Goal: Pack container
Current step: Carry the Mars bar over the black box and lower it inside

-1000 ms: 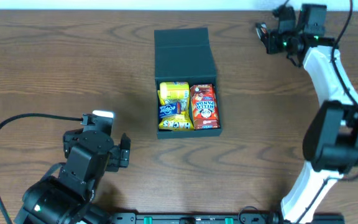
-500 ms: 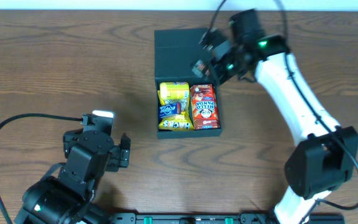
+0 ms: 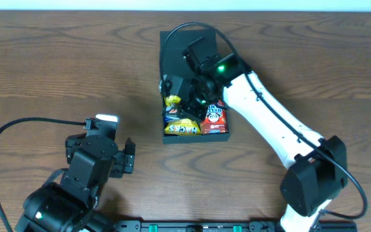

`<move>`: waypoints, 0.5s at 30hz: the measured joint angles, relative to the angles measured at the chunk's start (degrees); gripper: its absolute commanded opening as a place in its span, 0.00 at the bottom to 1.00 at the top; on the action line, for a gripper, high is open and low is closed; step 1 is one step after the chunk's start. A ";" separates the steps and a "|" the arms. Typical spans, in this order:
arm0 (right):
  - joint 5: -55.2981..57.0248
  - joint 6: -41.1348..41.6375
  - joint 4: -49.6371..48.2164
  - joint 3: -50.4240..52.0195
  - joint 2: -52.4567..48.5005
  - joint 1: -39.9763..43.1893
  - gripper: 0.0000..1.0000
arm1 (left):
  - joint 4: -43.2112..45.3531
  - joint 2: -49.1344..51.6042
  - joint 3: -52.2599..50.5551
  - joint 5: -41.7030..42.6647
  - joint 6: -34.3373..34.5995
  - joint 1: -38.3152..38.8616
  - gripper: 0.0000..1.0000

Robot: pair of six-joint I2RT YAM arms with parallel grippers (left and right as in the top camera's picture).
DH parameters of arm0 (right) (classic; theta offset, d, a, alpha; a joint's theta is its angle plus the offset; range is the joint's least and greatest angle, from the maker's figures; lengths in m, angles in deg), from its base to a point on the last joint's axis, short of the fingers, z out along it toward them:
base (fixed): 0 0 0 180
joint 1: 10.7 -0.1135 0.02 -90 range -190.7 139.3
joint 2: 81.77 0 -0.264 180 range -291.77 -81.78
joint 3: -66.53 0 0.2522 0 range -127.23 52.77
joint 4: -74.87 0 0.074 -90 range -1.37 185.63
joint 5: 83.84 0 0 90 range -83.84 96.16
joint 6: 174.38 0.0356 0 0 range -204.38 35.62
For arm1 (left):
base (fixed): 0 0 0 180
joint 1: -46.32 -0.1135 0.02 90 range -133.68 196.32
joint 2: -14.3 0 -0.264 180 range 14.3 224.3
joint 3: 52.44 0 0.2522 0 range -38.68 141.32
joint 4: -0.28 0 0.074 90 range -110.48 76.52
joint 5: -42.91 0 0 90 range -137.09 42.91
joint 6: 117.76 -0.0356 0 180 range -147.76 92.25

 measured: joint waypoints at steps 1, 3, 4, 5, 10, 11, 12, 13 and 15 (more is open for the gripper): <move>0.02 -0.98 0.00 -0.02 -0.44 -0.42 0.04 | 0.00 0.00 0.00 0.00 0.00 0.00 0.95; 0.09 -2.82 0.00 0.00 -1.86 -0.96 0.04 | 0.00 0.00 0.00 0.00 -0.02 0.00 0.95; 0.22 -3.50 0.00 -0.02 -2.54 -1.07 0.04 | 0.00 0.00 0.00 0.00 0.00 0.00 0.95; 0.68 -4.22 -0.09 -0.02 -3.87 -1.22 0.04 | 0.00 0.00 0.00 0.00 0.00 0.00 0.95; 4.72 -5.55 -0.20 0.00 -8.41 -1.29 0.08 | 0.00 0.00 0.00 0.00 0.00 0.00 0.95; 5.64 -5.66 -0.20 0.00 -9.11 -1.29 0.14 | 0.00 0.00 0.00 0.00 -0.02 0.00 0.95; 6.34 -5.75 -0.28 0.00 -9.55 -1.29 0.34 | 0.00 0.00 0.00 0.00 0.00 0.00 0.95; 6.82 -5.70 -0.42 0.04 -9.75 -1.29 0.60 | 0.00 0.00 0.00 0.00 -0.02 0.00 0.95; 7.39 -6.14 -0.76 0.04 -9.73 -1.29 0.67 | 0.00 0.00 0.00 0.00 0.00 0.00 0.95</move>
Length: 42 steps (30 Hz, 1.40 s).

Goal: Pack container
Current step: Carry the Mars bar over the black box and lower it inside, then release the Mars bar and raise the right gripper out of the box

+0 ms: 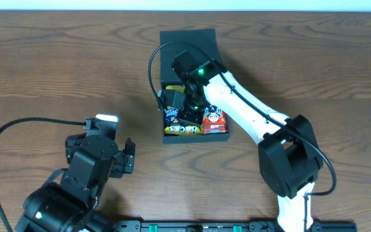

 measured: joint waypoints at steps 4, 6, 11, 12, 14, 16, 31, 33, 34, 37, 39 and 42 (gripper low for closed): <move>0.15 -0.26 0.13 0.00 0.00 -0.04 0.71 | -0.02 0.00 0.00 0.00 -0.02 0.00 0.95; 0.13 -0.17 0.20 0.00 0.00 -0.07 0.70 | 0.00 0.00 0.00 0.00 -0.02 0.00 0.95; -0.52 3.13 0.57 -0.35 0.00 -0.07 0.64 | 0.00 0.00 0.00 0.00 0.00 0.00 0.95; -0.85 3.87 0.79 -0.68 0.00 -0.04 0.63 | -0.02 0.00 0.00 0.00 0.00 0.00 0.95; -1.51 5.33 1.46 -1.92 0.00 -0.04 0.60 | 0.00 0.00 0.00 0.00 0.00 0.00 0.95; -2.34 6.78 2.27 -3.74 0.00 -0.04 0.58 | 0.00 0.00 0.00 0.00 0.00 0.00 0.95; -1.99 17.90 2.40 -9.16 7.76 4.09 0.02 | -3.34 0.00 0.00 -0.02 -0.85 0.00 0.95; -1.01 20.00 2.29 -9.16 7.74 6.60 0.02 | -3.34 0.00 0.00 -0.02 -0.87 0.00 0.95; -0.68 20.98 2.08 -9.16 7.74 8.02 0.02 | -3.28 0.00 0.00 -0.07 -0.94 0.00 0.95; 0.31 24.44 0.57 -9.16 7.74 13.53 0.01 | -3.06 0.00 0.00 -0.28 -1.31 0.00 0.95; 0.50 26.58 -0.81 -9.03 7.74 16.59 0.02 | -3.10 0.00 0.00 -0.31 -1.33 0.00 0.95; 0.76 29.44 -4.07 -7.93 7.74 20.90 0.02 | -3.08 0.00 0.00 -0.26 -1.49 0.00 0.95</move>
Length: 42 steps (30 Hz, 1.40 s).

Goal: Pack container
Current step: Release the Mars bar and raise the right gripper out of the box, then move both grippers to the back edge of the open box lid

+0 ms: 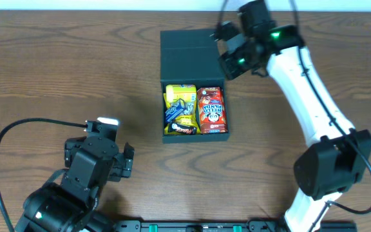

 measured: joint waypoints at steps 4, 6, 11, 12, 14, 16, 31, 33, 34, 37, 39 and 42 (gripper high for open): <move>-0.81 2.03 -5.05 3.63 0.00 4.22 0.02 | 0.02 0.00 0.00 0.33 -0.31 0.00 0.95; -1.86 2.51 -8.31 6.21 0.00 5.62 0.02 | 0.26 0.00 0.00 0.48 -0.50 0.00 0.95; -3.32 4.98 -17.46 12.87 -0.02 7.56 0.02 | 7.17 0.04 0.02 0.90 -0.74 0.00 0.95; -3.37 5.86 -19.28 13.92 -0.02 7.72 0.01 | 8.96 0.15 0.02 1.09 -0.74 0.00 0.95; -3.58 7.74 -22.43 15.67 -0.07 8.11 0.02 | 12.94 0.76 0.02 1.38 -0.72 0.00 0.95; -3.78 9.53 -25.22 16.41 -0.61 8.52 0.01 | 17.62 2.58 0.02 1.53 -0.72 0.00 0.95; -7.54 14.69 -35.58 16.57 -5.16 9.86 0.01 | 50.90 35.87 0.42 28.79 7.87 -24.24 0.11; -9.22 15.61 -35.89 16.57 -5.95 10.82 0.01 | 53.72 40.98 1.29 33.79 10.67 -27.30 0.06; -10.14 16.24 -35.95 16.57 -6.60 11.63 0.01 | 55.69 44.11 2.23 36.81 12.07 -28.79 0.06; -11.23 17.77 -35.95 16.57 -7.76 12.87 0.01 | 59.82 51.76 6.14 43.58 15.89 -31.19 0.06; -11.85 19.19 -36.13 16.57 -8.28 12.96 0.01 | 60.02 55.89 9.70 46.14 17.35 -31.50 0.06; -13.92 21.66 -37.59 16.57 -9.18 12.81 0.02 | 58.47 62.75 16.35 49.94 19.02 -31.50 0.06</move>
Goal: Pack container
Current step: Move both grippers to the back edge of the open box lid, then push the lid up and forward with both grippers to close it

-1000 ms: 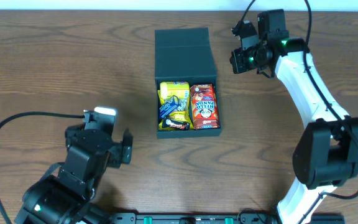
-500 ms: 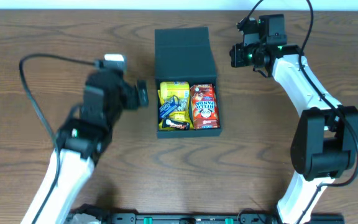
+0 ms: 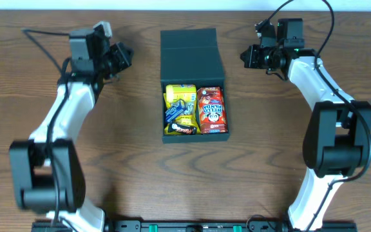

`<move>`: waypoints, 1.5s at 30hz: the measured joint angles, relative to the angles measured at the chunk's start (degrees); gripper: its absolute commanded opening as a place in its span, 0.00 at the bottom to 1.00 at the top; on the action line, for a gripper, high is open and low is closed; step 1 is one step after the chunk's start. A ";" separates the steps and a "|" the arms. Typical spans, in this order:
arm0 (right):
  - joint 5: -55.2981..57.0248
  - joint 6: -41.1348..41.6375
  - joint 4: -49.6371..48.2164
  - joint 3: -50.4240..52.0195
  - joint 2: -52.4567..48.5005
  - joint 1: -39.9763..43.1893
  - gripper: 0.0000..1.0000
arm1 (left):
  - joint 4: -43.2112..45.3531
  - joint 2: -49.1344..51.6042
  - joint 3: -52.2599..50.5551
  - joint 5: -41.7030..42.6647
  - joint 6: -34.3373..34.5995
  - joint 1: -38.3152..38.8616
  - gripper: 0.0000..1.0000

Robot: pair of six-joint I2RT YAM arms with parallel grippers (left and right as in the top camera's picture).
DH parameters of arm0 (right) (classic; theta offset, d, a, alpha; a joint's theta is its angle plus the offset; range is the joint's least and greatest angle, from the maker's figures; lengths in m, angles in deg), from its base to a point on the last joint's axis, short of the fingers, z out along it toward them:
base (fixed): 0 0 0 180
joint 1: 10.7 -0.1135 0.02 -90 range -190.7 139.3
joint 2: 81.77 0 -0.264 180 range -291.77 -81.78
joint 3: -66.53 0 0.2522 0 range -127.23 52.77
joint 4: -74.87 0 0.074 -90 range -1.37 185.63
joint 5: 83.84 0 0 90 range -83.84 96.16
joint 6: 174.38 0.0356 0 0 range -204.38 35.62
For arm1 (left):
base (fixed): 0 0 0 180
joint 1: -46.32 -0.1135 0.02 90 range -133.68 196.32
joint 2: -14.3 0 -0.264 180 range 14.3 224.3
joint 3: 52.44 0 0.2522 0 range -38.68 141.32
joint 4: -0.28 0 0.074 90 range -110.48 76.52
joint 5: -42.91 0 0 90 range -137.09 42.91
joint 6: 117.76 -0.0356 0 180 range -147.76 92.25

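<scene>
The black container (image 3: 161, 109) lies at the table's middle with its lid (image 3: 190, 55) folded open toward the far side. Inside sit a yellow packet (image 3: 180, 92), a red Hello Panda packet (image 3: 212, 111), a blue packet (image 3: 172, 114) and a dark bar (image 3: 182, 129). My left gripper (image 3: 122, 56) hangs left of the lid, apart from it, with fingers spread and nothing between them. My right gripper (image 3: 245, 57) hangs right of the lid, also open and empty.
Both white arms reach along the table's left and right sides toward the far edge. Black cables (image 3: 44, 32) trail from each wrist. A dark rail (image 3: 192, 227) runs along the front edge.
My left arm has gone from the near left corner to the far left, beside the lid. My right gripper has shifted from the lid's right edge further right. The snacks have not moved.
My right gripper was down in the container among the snacks while the left arm rested folded at the near left. Then the right gripper was clear of the box by the lid, the snacks settled. Now both grippers flank the open lid.
</scene>
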 measured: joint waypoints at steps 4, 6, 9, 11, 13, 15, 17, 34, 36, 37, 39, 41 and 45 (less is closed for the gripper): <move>-2.49 4.35 -2.51 0.00 -2.19 -0.44 0.01 | -7.67 8.61 9.33 3.85 1.57 0.02 0.06; -3.10 6.29 -3.41 0.00 -3.58 -1.01 0.02 | -12.94 13.97 15.15 5.79 2.03 0.09 0.06; -3.72 9.29 -5.07 0.00 -5.03 -1.66 0.01 | -19.21 20.37 21.92 7.06 2.64 0.35 0.06; -4.22 10.95 -5.99 0.00 -5.92 -1.90 0.01 | -22.45 23.71 25.51 7.80 2.80 0.46 0.06; -4.76 12.63 -6.54 0.00 -7.02 -2.16 0.02 | -24.52 26.32 27.80 8.63 3.13 0.61 0.06; -5.09 13.73 -6.75 0.00 -7.82 -2.23 0.01 | -25.31 28.20 28.89 9.33 4.04 0.68 0.06; -5.46 14.71 -7.04 0.00 -8.61 -2.27 0.01 | -25.55 29.16 29.00 10.03 4.59 0.76 0.06; -7.52 17.64 -10.29 0.00 -10.88 -4.85 0.02 | -26.64 29.94 29.07 13.29 5.92 4.50 0.06; -7.67 17.64 -10.80 0.00 -10.88 -4.94 0.02 | -26.67 29.97 29.07 13.70 5.92 4.46 0.06; -8.00 17.66 -11.39 0.00 -10.88 -4.94 0.02 | -26.64 29.97 29.07 13.79 5.92 4.44 0.06; -8.96 17.81 -12.87 0.00 -10.91 -4.85 0.01 | -26.62 30.01 29.07 14.51 5.90 4.22 0.06; -11.37 17.81 -15.72 0.00 -10.91 -4.76 0.02 | -26.49 30.01 29.07 15.72 5.73 4.13 0.06; -17.33 17.79 -20.20 0.02 -10.93 -3.54 0.01 | -26.10 30.05 29.86 18.73 4.09 3.54 0.06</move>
